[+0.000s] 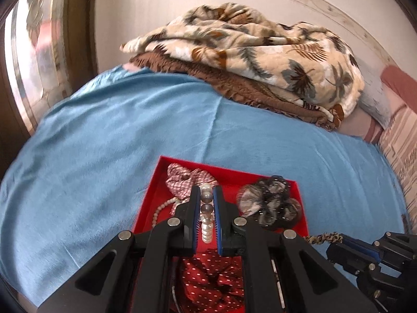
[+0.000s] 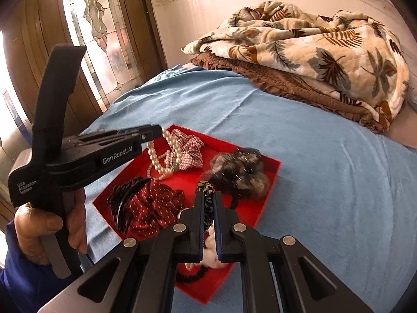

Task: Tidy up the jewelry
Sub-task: 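Carry both bracelets into the red tray and open both tools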

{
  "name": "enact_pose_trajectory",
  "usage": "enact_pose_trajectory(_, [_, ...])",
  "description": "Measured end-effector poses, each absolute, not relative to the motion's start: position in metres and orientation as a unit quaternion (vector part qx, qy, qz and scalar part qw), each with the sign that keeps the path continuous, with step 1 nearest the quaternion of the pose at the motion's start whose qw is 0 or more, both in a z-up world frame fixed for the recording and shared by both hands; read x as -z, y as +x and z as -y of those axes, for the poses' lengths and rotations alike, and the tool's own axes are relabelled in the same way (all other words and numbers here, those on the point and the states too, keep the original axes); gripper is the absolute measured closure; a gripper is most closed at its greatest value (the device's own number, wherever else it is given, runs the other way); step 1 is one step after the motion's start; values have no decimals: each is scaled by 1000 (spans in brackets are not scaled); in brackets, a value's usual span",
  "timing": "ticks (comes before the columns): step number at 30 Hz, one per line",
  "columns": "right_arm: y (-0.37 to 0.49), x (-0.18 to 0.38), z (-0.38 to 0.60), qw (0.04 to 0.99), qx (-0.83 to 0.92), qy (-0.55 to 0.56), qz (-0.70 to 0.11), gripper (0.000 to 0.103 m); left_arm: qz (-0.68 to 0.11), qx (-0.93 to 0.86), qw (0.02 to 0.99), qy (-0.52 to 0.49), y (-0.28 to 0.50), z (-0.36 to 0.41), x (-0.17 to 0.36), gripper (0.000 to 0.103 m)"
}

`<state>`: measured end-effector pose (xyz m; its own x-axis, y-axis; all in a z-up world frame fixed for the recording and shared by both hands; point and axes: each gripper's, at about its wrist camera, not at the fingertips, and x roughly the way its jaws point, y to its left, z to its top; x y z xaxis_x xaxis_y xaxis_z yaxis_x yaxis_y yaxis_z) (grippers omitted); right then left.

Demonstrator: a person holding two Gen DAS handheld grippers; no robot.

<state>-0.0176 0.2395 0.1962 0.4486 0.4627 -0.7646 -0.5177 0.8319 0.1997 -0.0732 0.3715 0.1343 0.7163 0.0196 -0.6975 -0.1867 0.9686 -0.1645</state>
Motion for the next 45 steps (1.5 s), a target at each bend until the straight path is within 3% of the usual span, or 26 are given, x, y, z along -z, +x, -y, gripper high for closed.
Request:
enact_pose_trajectory(8, [10, -188, -263, 838, -303, -6, -454, 95, -397, -81, 902, -148, -67, -396, -113, 94])
enact_pose_trajectory(23, [34, -120, -285, 811, -276, -19, -516, 94, -407, -144, 899, -72, -62, -391, -101, 94])
enact_pose_trajectory(39, [33, -111, -282, 807, -268, -17, -526, 94, -403, -144, 901, -69, -65, -389, -101, 94])
enact_pose_trajectory(41, [34, -113, -282, 808, -267, -16, -525, 89, -400, -140, 903, -69, -66, -388, -102, 93])
enact_pose_trajectory(43, [32, -117, -281, 811, -269, -12, -519, 75, -398, -137, 905, -68, -68, -386, -104, 91])
enact_pose_trajectory(45, [31, -121, -280, 814, -271, -11, -514, 67, -395, -137, 906, -68, -69, -385, -106, 80])
